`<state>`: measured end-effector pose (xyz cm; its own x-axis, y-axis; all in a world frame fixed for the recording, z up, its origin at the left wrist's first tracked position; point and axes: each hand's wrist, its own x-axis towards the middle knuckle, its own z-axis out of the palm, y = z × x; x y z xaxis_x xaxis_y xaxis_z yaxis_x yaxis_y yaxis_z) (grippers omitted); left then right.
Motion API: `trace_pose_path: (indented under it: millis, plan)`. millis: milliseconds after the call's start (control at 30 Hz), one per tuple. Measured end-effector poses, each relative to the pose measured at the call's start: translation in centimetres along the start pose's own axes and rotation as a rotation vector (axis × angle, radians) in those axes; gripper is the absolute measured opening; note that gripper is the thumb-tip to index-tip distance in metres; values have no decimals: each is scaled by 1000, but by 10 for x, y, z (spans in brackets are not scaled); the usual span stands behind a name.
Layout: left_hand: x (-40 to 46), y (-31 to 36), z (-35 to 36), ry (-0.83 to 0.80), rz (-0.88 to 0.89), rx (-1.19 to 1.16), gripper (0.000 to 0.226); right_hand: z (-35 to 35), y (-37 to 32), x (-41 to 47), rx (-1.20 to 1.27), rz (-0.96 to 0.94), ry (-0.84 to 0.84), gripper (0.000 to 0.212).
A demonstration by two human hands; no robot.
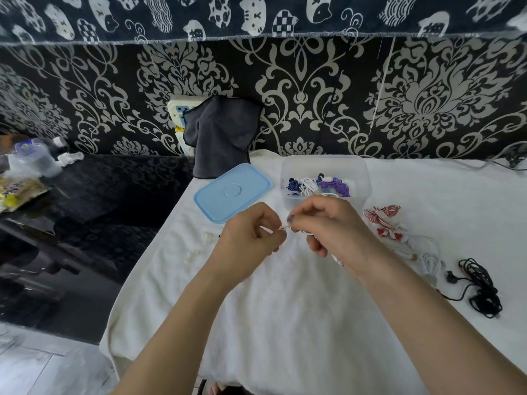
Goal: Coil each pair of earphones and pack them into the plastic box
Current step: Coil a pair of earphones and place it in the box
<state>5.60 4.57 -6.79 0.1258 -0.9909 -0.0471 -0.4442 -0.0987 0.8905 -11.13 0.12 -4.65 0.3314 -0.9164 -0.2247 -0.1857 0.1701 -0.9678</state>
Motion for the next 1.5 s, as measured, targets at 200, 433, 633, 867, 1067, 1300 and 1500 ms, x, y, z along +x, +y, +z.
trace_pose_path:
  millis: [200,433,633,867,1067,1300,1500]
  plan:
    - [2,7,-1,20,-4,-110,13,1,0,0,-15,-35,37,5]
    - [-1,12,-4,9,15,-104,12,1,-1,1,7,-72,68,6]
    - [-2,12,-4,4,24,-97,11,2,-1,1,28,-91,58,6]
    - [-2,13,-6,-12,41,-134,14,2,-2,0,32,-84,56,4]
    - [-5,16,-9,12,99,-133,15,0,-4,0,130,-19,40,9]
    - [-7,22,-14,-13,149,-158,9,-6,-10,1,312,140,-70,6]
    - [-7,26,-16,-83,197,-291,11,-9,-11,1,593,271,-217,16]
